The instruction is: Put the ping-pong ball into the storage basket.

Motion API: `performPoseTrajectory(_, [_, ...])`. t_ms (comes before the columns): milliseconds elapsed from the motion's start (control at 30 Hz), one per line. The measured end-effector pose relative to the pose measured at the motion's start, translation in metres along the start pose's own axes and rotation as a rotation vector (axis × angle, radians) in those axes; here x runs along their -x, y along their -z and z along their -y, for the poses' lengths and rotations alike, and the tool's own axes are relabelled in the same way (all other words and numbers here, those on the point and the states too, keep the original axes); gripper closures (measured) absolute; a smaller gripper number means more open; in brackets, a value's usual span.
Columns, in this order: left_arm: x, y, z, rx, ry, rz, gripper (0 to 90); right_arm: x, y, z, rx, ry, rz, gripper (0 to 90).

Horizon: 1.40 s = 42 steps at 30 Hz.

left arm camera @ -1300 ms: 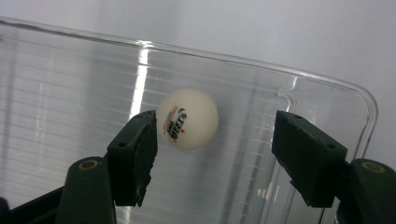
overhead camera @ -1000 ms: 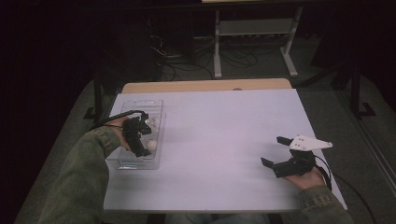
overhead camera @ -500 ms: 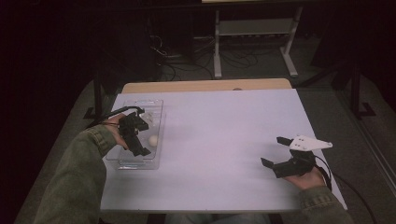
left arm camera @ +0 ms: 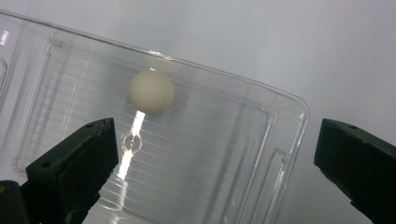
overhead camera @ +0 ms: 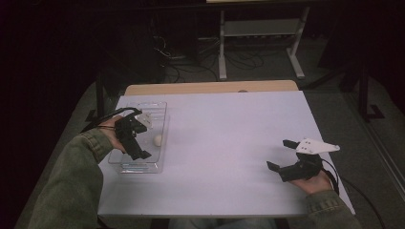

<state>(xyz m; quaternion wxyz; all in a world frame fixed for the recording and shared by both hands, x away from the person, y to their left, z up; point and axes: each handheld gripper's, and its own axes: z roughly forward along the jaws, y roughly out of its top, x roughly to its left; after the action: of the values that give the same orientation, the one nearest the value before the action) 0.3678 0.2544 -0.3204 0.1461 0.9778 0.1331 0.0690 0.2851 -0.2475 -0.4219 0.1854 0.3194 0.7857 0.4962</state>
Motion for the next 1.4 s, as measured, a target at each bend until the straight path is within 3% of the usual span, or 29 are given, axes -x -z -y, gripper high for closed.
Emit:
performPoseTrajectory(467, [0.014,0.003,0.007,0.028,0.007,-0.023,0.0,0.000,0.001,0.000,0.003,0.000,0.002,0.0])
performPoseTrajectory(833, [0.025,0.003,0.017,0.107,0.019,-0.042,0.0,-0.001,0.000,0.000,0.000,0.000,0.001,0.0])
performPoseTrajectory(1033, [0.033,0.001,0.019,0.143,0.014,-0.030,0.0,0.000,0.000,0.000,0.000,0.002,0.001,0.0])
performPoseTrajectory(1400, [0.044,-0.002,0.037,0.220,0.064,-0.039,0.0,0.000,0.000,0.000,-0.001,0.001,0.001,0.0])
